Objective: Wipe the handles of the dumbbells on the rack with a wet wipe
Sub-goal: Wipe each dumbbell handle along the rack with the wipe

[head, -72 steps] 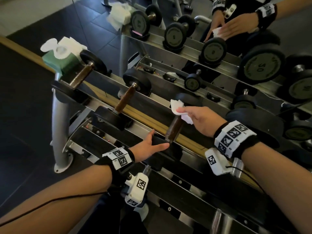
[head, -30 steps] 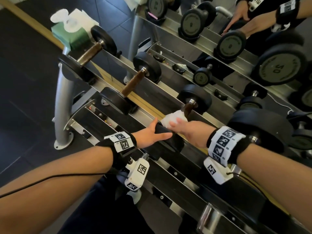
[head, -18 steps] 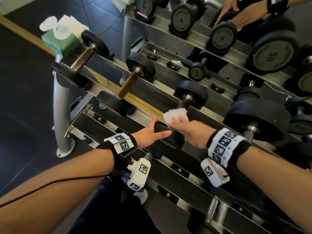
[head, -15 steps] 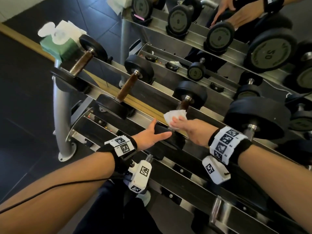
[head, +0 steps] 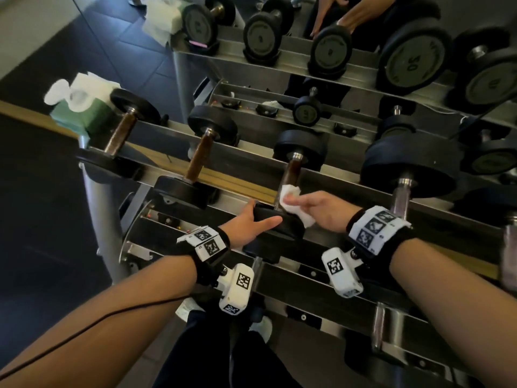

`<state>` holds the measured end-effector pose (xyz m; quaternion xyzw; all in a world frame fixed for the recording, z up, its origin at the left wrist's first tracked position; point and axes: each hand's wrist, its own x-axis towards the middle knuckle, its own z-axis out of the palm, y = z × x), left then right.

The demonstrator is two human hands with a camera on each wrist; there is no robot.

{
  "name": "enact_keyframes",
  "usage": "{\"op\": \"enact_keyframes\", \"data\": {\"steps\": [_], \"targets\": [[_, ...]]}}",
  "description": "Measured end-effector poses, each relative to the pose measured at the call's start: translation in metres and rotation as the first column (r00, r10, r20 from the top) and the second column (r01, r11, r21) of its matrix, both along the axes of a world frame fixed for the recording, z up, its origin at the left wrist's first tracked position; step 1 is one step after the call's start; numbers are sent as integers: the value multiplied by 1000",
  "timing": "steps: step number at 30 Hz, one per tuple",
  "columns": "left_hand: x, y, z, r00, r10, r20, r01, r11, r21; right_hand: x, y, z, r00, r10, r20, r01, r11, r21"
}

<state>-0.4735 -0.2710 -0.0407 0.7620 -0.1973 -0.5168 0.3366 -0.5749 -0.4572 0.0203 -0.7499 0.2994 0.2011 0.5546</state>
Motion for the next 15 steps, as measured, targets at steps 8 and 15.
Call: {"op": "enact_keyframes", "data": {"steps": [8, 15], "targets": [[12, -2, 20, 991, -126, 48, 124, 991, 45, 3, -17, -28, 799, -524, 296, 481, 851, 209], [21, 7, 16, 984, -128, 121, 121, 991, 61, 23, -2, -46, 820, -512, 257, 477, 858, 190]]}}
